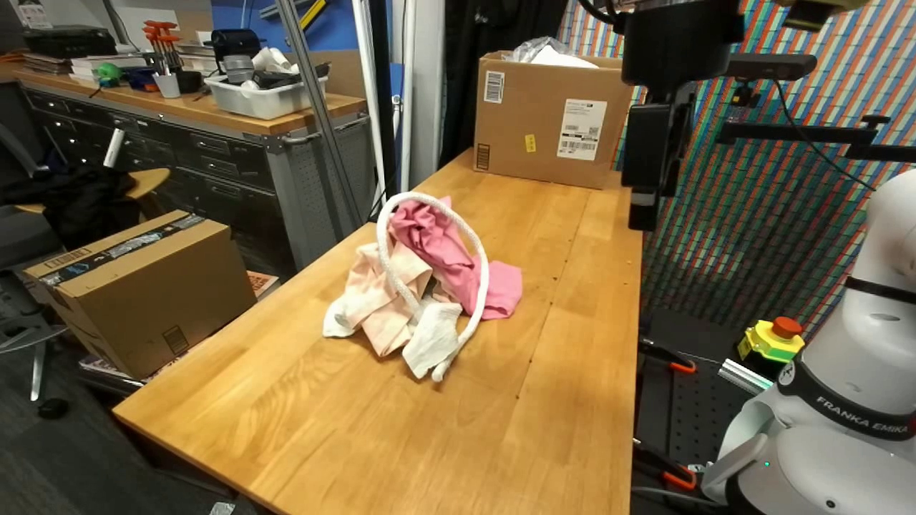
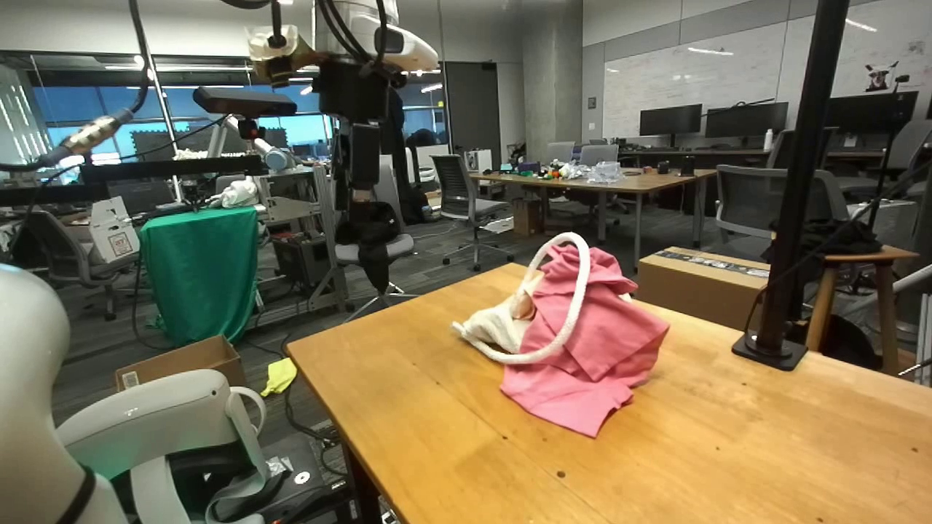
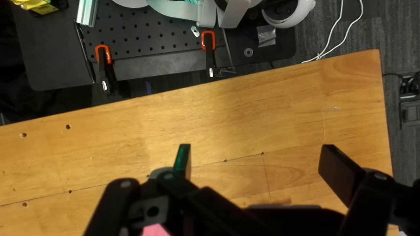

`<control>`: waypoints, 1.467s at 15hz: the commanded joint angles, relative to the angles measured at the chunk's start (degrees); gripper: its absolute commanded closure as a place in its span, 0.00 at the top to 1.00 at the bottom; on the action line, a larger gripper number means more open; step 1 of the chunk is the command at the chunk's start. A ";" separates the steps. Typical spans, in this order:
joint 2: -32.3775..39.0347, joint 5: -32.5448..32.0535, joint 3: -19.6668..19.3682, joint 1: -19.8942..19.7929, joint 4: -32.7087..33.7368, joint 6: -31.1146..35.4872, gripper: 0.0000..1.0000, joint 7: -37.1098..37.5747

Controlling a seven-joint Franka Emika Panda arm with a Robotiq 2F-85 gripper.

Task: Separate the items on the table.

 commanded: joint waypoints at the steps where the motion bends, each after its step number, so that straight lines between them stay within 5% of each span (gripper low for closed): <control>1: 2.17 -3.36 0.21 -0.89 1.67 1.86 1.00 -1.81; 22: 19.82 -14.82 -7.57 -4.29 0.09 28.74 1.00 -12.45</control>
